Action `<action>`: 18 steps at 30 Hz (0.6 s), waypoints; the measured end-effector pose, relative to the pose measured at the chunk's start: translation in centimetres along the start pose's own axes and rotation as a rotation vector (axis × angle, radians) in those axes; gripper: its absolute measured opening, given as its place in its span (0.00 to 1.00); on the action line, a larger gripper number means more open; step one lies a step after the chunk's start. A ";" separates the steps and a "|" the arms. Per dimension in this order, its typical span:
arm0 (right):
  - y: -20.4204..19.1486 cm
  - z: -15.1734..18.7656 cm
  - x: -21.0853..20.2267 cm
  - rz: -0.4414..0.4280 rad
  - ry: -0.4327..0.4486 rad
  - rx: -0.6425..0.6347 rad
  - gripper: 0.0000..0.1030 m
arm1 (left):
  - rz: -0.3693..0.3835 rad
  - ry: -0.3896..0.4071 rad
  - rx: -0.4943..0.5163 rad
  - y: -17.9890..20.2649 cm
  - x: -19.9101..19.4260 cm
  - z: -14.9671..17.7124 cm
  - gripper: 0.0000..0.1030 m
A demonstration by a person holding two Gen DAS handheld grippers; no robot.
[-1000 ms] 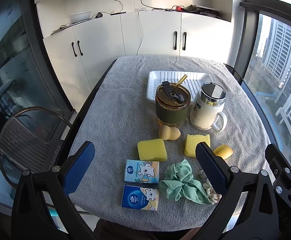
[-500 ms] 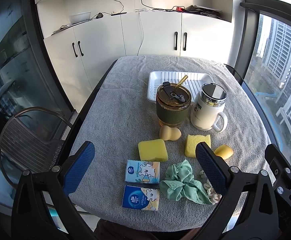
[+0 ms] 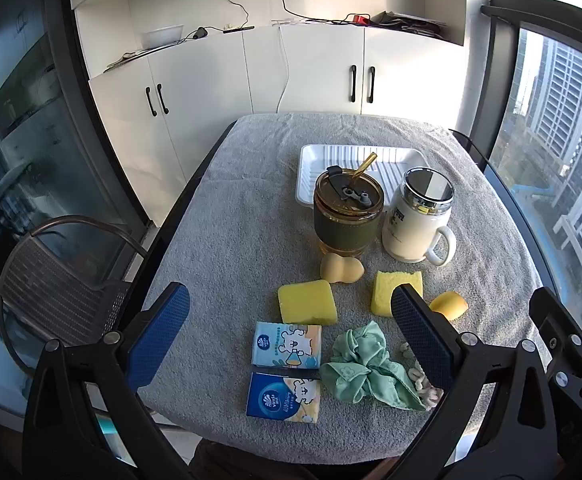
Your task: Organize soft objects
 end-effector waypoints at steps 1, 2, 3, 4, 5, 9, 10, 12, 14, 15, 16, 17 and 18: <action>0.0 0.0 -0.1 0.000 0.001 0.000 1.00 | 0.000 0.000 0.000 0.0 0.0 0.0 0.99; 0.0 0.0 -0.1 0.000 0.001 -0.001 1.00 | 0.001 0.000 0.000 0.0 0.0 0.0 0.99; 0.0 -0.1 -0.1 0.000 0.001 -0.001 1.00 | 0.001 0.001 -0.001 0.0 0.0 0.0 0.99; 0.0 -0.1 0.0 -0.001 0.001 -0.001 1.00 | 0.001 0.000 0.000 0.0 0.0 0.0 0.99; 0.0 0.0 -0.1 0.001 0.001 -0.001 1.00 | 0.001 -0.001 0.000 0.0 0.0 0.0 0.99; 0.0 -0.1 -0.1 0.002 0.002 -0.002 1.00 | 0.001 0.001 0.001 0.0 0.0 0.0 0.99; 0.0 -0.1 0.0 0.002 0.003 -0.002 1.00 | 0.000 0.001 0.000 0.0 0.0 0.0 0.99; 0.0 -0.1 0.0 0.002 0.003 -0.002 1.00 | 0.001 0.001 0.000 0.0 0.0 0.0 0.99; -0.1 -0.1 0.0 0.000 0.002 -0.002 1.00 | 0.002 0.000 0.000 0.0 0.0 0.0 0.99; 0.0 -0.1 0.0 0.001 0.002 -0.002 1.00 | 0.001 0.000 0.000 0.0 0.0 0.0 0.99; 0.0 -0.1 0.0 0.001 0.002 -0.002 1.00 | 0.001 0.000 0.001 0.0 0.0 0.0 0.99; 0.0 -0.1 0.0 0.002 0.002 -0.003 1.00 | 0.001 0.001 0.001 0.0 0.0 0.0 0.99; 0.0 -0.1 0.0 0.001 0.003 -0.003 1.00 | 0.001 0.000 0.001 0.0 0.0 0.0 0.99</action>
Point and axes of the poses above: each gripper's, at about its wrist camera, not at the fingertips, and x roughly the way its jaws point, y to its right, z to its underside, the point moved 6 cm from there along x, roughly the way its jaws point, and after that the axes turned 7 degrees about x, right-handed, at the moved point
